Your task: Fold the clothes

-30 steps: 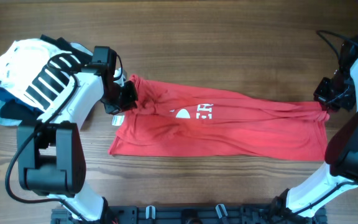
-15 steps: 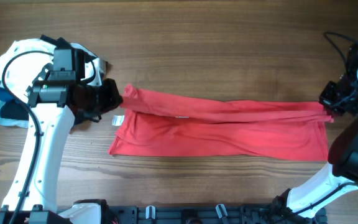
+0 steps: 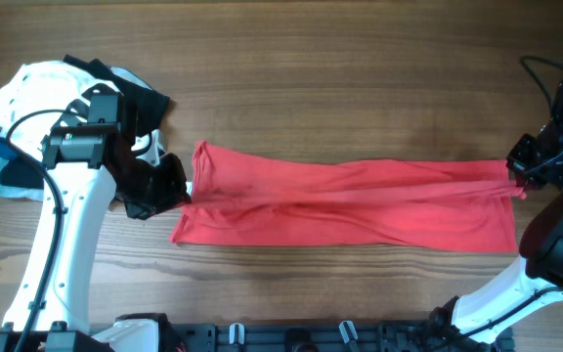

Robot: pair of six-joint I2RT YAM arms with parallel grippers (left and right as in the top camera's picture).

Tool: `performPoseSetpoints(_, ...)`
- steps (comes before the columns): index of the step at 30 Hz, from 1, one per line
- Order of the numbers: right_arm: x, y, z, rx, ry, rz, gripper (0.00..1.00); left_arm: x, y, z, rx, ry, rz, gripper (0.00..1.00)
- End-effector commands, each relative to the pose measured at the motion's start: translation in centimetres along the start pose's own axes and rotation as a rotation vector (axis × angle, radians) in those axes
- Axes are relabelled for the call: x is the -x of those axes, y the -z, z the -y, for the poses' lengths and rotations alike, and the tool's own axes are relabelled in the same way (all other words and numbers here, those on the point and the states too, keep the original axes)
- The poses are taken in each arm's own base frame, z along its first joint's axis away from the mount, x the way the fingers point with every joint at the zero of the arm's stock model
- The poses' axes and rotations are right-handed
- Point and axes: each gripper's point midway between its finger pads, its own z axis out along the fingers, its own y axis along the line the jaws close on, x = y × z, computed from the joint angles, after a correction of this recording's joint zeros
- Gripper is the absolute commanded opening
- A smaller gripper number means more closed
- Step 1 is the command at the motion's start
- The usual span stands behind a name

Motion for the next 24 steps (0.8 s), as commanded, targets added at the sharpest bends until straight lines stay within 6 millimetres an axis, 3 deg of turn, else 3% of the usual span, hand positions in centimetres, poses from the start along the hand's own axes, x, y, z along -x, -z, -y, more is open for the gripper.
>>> performPoseSetpoints(1,-0.4,-0.1,-0.2,0.015,-0.013,0.003,0.06,-0.3,0.3,-1.2,0.056,-0.013,-0.001,0.04)
performPoseSetpoints(17,-1.5,-0.2,0.1,0.001,-0.004,-0.043,0.06,-2.1,0.3,-3.2,0.156,0.020,-0.064,0.04)
performPoseSetpoints(24,-1.8,-0.2,0.2,-0.002,-0.003,-0.053,0.09,-1.5,0.3,-3.0,0.152,0.012,-0.039,0.04)
